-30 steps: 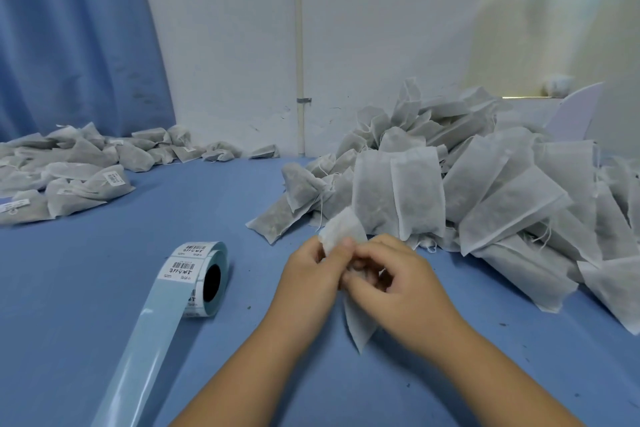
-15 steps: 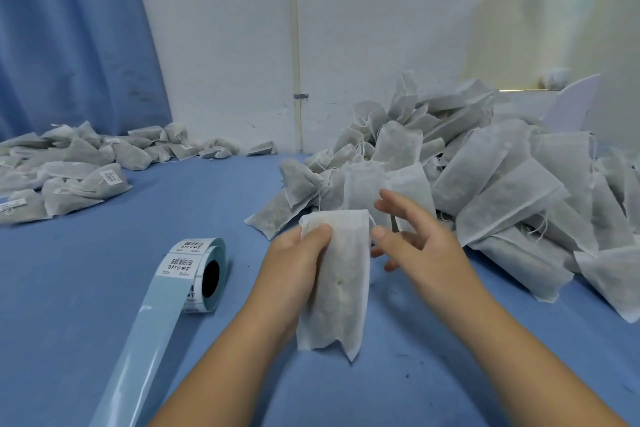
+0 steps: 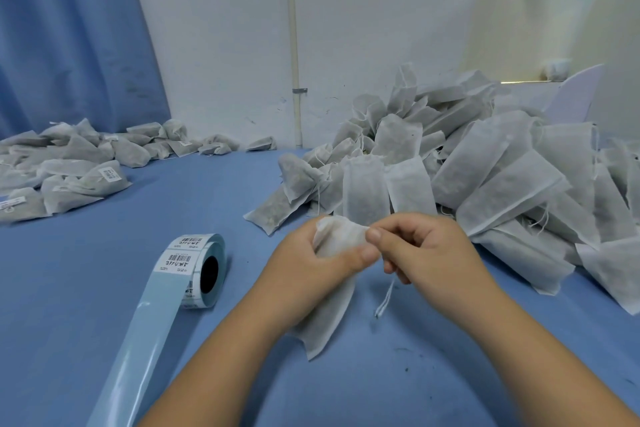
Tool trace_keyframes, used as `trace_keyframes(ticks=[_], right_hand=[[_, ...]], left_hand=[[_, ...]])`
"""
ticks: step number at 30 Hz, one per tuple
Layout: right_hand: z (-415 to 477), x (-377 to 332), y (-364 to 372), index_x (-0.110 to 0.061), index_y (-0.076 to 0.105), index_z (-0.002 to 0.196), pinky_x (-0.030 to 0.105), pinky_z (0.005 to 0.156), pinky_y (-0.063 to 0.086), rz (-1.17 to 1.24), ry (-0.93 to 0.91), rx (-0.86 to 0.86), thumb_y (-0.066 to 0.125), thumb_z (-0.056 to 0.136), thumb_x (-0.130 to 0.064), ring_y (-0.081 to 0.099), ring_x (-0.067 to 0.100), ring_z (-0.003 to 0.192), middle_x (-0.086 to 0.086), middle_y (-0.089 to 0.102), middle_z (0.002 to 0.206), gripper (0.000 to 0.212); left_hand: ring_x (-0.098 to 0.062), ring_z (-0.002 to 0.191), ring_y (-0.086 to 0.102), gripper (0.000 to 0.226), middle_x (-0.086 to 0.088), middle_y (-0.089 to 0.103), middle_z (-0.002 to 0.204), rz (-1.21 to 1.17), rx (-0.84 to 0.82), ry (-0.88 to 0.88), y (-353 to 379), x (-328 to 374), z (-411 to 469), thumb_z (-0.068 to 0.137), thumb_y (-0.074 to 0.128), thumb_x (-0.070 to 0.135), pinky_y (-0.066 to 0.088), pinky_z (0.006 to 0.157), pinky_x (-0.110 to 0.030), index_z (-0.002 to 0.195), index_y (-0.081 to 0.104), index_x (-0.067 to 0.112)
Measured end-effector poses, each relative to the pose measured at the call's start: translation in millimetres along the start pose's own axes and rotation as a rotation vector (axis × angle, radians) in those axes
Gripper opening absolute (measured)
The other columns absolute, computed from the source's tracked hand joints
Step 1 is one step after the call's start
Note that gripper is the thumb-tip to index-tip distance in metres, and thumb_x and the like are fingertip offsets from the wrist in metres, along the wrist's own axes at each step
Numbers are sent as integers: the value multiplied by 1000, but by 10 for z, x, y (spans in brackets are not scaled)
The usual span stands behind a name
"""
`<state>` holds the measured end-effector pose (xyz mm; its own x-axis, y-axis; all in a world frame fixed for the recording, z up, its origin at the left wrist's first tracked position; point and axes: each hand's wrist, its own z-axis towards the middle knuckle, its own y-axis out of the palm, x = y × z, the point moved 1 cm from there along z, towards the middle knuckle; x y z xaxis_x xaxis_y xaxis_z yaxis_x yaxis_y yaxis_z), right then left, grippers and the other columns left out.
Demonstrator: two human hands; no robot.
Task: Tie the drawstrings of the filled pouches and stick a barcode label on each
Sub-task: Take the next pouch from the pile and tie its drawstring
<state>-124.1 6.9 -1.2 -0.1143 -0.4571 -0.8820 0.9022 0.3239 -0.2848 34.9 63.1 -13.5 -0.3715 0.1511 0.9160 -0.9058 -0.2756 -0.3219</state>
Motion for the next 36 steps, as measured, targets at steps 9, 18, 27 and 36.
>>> trace_keyframes(ticks=[9, 18, 27, 36], right_hand=[[-12, -8, -105, -16, 57, 60, 11, 39, 25, -217, 132, -133, 63, 92, -30, 30, 3, 37, -15, 34, 40, 36], [2, -99, -199, -15, 47, 60, 16, 42, 15, 504, 275, -338, 64, 78, -32, 15, 7, 39, -9, 21, 45, 30], [291, -464, -213, -14, 45, 63, 14, 41, 12, 784, 129, -151, 57, 79, -25, 4, 11, 41, -10, 21, 37, 23], [478, -365, -150, -15, 46, 65, 17, 36, 12, 780, 222, -60, 55, 93, -27, 7, 9, 40, -8, 17, 42, 32]], left_hand=[[8, 84, 57, 33, 29, 62, 92, 304, -3, 151, -76, -88, 40, 72, 80, 34, 39, 69, -6, 94, 59, 45], [4, 75, 56, 37, 30, 60, 88, 364, -23, 190, 5, -95, 26, 68, 59, 37, 42, 64, -7, 97, 51, 59], [-1, 55, 45, 40, 21, 54, 64, 205, -50, 85, 8, -113, 78, 66, 43, 32, 35, 50, -11, 97, 52, 56], [4, 96, 51, 63, 26, 51, 108, 446, -117, 214, 6, -110, 35, 72, 41, 21, 39, 82, -18, 123, 38, 58]])
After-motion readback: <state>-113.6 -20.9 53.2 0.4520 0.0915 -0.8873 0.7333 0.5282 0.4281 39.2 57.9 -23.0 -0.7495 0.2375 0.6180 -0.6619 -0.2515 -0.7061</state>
